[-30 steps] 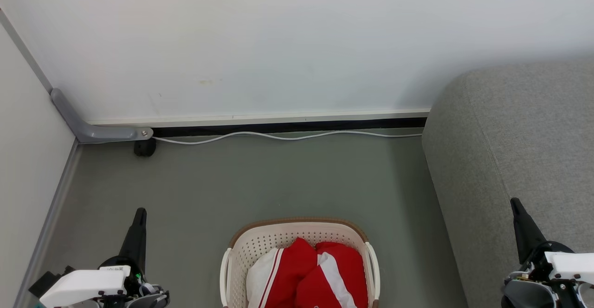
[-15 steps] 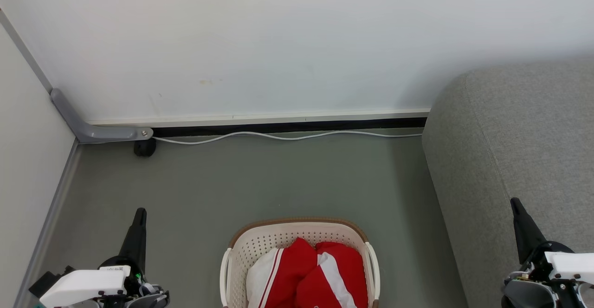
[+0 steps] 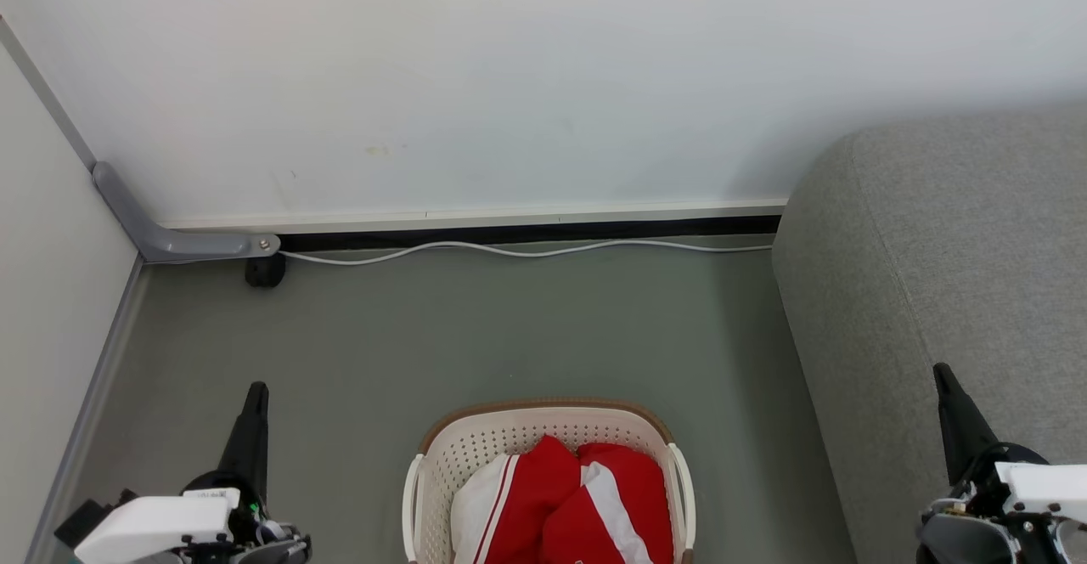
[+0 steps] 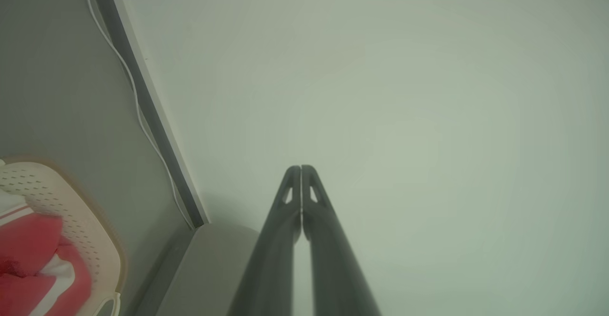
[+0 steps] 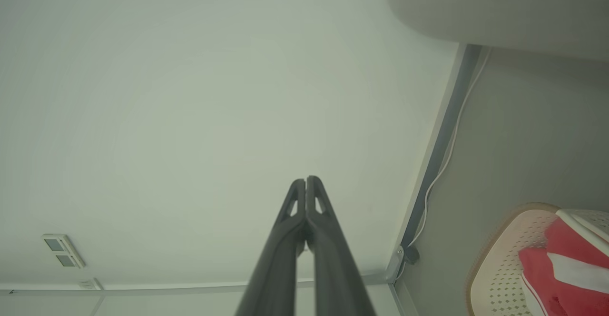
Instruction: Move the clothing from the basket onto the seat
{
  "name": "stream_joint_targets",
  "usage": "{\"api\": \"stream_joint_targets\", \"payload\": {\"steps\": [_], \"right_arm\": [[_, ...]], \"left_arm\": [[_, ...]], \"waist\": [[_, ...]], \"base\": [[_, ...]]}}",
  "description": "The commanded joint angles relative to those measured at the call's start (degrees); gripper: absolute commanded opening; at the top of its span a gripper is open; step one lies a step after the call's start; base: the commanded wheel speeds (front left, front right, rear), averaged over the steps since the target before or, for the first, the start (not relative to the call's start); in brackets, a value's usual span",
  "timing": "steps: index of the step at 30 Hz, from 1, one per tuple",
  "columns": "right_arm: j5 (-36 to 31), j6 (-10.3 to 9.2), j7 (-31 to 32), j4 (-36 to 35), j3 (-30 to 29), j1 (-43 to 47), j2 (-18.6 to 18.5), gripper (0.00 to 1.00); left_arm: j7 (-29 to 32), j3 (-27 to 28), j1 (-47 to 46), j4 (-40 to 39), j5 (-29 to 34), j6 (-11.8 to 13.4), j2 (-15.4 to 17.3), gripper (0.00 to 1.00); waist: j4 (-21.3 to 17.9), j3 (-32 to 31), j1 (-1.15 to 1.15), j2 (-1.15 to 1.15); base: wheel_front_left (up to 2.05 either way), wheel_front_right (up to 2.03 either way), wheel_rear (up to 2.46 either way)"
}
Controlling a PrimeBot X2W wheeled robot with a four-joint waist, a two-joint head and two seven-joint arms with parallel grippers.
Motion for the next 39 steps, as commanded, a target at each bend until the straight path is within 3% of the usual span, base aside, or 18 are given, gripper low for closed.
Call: {"api": "stream_joint_targets", "payload": {"steps": [1,2,3,4,5,12,16,24,39], "right_arm": [[0.0,0.0,0.0,0.0,0.0,0.0,0.0,1.0],[0.0,-0.01,0.0,0.5,0.1,0.1,0.1,1.0],[0.0,-0.01,0.0,1.1,0.2,0.5,0.3,0.0],[0.0,-0.02,0.0,1.8,0.3,1.0,0.6,0.0],[0.0,-0.02,0.0,2.5,0.4,1.6,0.9,1.0],[-0.4,-0.01,0.0,2.0,0.7,0.5,0.2,1.0],[-1.0,0.0,-0.4,1.8,1.3,0.0,-0.3,1.0],[-2.3,0.02,-1.9,1.5,3.4,-1.2,-1.8,1.0],[-8.5,0.05,-5.6,1.9,9.6,-4.5,-6.0,1.0]], "left_arm": [[0.0,0.0,0.0,0.0,0.0,0.0,0.0,1.0],[0.0,0.0,0.2,0.5,0.0,0.0,-0.1,1.0],[-0.1,-0.1,0.6,1.2,0.0,0.1,-0.4,0.0],[-0.1,-0.1,1.2,1.9,0.0,0.1,-0.8,0.0],[-0.1,-0.2,1.9,2.7,0.0,0.1,-1.1,1.0],[-1.2,-0.6,0.8,2.8,0.6,0.0,-1.0,1.0],[-1.9,-0.7,0.3,2.9,1.6,0.0,-0.9,1.0],[-3.1,-0.9,-0.7,3.1,4.7,0.0,-0.8,1.0],[-5.6,-1.3,-2.3,3.2,16.3,-0.1,-0.5,1.0]], "waist": [[0.0,0.0,0.0,0.0],[0.0,0.0,0.0,0.0],[0.0,0.0,0.0,0.0],[0.0,0.0,0.0,0.0],[0.0,0.0,0.0,0.0],[0.0,0.0,0.13,0.0],[0.0,0.1,0.01,0.0],[-0.1,0.2,0.0,0.0],[-0.2,0.5,0.0,0.0]], "base": [[0.0,0.0,0.0],[0.0,0.0,0.0],[0.0,0.0,0.0],[0.0,0.0,0.0],[0.0,0.0,0.0],[0.0,0.0,0.0],[0.0,0.0,0.0],[0.0,0.0,0.0],[0.0,0.0,0.0]]}}
